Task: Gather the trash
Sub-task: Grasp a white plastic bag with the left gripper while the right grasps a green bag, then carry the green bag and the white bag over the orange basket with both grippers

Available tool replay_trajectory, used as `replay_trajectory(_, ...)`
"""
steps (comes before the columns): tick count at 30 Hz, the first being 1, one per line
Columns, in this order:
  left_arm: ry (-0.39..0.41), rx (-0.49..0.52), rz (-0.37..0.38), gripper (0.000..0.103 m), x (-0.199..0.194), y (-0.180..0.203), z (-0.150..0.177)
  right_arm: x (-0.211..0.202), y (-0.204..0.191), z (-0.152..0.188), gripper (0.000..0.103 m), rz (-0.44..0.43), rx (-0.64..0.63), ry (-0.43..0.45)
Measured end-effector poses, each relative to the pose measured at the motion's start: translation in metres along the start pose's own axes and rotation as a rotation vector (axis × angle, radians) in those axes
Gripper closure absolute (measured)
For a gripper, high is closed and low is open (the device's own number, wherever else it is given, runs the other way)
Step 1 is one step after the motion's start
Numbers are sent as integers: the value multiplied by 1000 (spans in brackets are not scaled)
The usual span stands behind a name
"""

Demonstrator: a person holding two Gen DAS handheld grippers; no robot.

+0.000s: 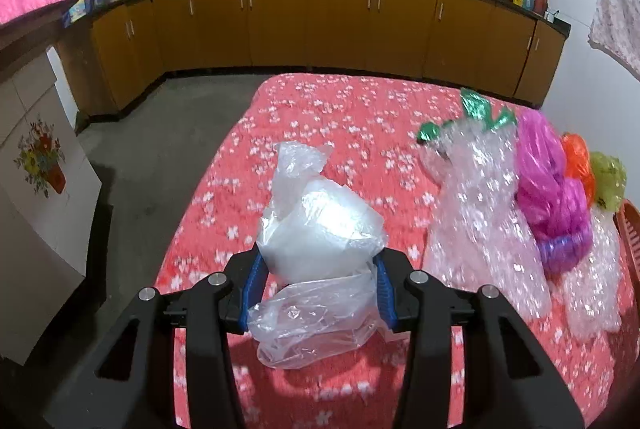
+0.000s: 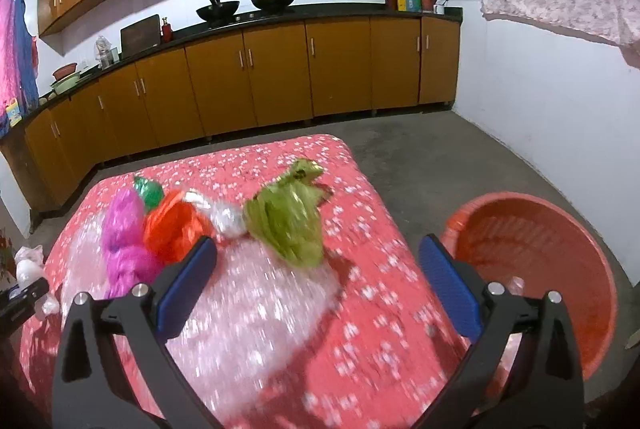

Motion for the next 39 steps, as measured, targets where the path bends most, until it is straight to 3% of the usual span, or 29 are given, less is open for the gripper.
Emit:
replay_trajectory(6,12,10,-20,57,10,0,-14,43,-30,-10,15,-24,-50,-45)
replay_trajectory(9,19,25,-27,57,14,2,-21,61,-38,-6,29,-32,-70,-93)
replay_trajectory(13,34,47,-30,57,17,6,-31,75,-38,4,50,-43,-69,-146)
replay_trajectory(15,40,53,-30,56,18,7,-36,77,-39,7,64,-59,-72,-160)
replay_trajectory(17,48,58,-26,56,18,11,-42,76,-41,9,88,-80,-73,-163)
replay_trajectory(18,52,61,-25,56,17,12,-43,74,-41,8,91,-89,-70,-156)
replay_trajectory(28,107,91,19,56,-7,38,-55,19,-25,-13,94,-136,-33,-53)
replay_trajectory(39,154,152,117,56,-39,96,-63,-46,14,-20,94,-129,-3,31)
Point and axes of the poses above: each gripper's, at about its wrist camera, not at the fingertips, and x roughly the way its jaws point, y to its right, z to its underside, the point moved 9 cm from there along x, roughly the way its jaws point, and after that the axes turned 14 degrees about z, right-handed, at the moved point
